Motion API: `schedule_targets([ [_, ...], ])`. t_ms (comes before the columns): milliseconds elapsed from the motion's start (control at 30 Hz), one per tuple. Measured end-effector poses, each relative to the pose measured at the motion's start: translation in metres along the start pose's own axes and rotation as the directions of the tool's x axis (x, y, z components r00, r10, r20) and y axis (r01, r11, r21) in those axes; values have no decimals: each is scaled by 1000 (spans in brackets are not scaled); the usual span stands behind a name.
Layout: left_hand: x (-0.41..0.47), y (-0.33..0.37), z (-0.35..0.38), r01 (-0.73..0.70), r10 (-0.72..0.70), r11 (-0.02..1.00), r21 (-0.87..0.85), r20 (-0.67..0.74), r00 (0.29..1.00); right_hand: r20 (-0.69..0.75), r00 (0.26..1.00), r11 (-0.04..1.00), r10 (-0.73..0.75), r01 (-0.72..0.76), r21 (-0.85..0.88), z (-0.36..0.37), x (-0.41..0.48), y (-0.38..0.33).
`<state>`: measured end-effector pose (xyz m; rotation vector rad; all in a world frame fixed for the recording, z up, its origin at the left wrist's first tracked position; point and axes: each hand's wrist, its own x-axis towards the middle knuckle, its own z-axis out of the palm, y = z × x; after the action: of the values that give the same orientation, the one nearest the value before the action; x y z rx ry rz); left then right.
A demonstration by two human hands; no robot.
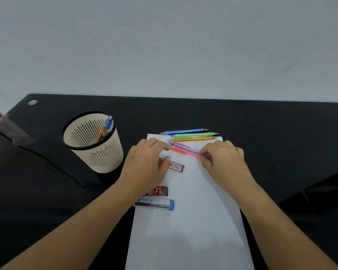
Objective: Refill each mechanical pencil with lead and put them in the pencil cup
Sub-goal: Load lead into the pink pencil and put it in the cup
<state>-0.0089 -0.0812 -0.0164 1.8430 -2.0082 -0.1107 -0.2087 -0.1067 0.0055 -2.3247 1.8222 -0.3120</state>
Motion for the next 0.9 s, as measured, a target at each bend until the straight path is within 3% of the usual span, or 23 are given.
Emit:
schedule_targets([
  [467,-31,9,-20,26,-27,999,-20,-10,1000,-4,1000,984,11,-11,-181,1,-31,-4],
  [633,-52,6,-30,40,-42,998,-48,-53,998,-55,998,989,26,-33,-141,-12,-50,-8],
  [900,-89,6,-39,-22,8,994,-110,-126,992,-21,1000,1000,4,-3,10,-29,-99,-20],
])
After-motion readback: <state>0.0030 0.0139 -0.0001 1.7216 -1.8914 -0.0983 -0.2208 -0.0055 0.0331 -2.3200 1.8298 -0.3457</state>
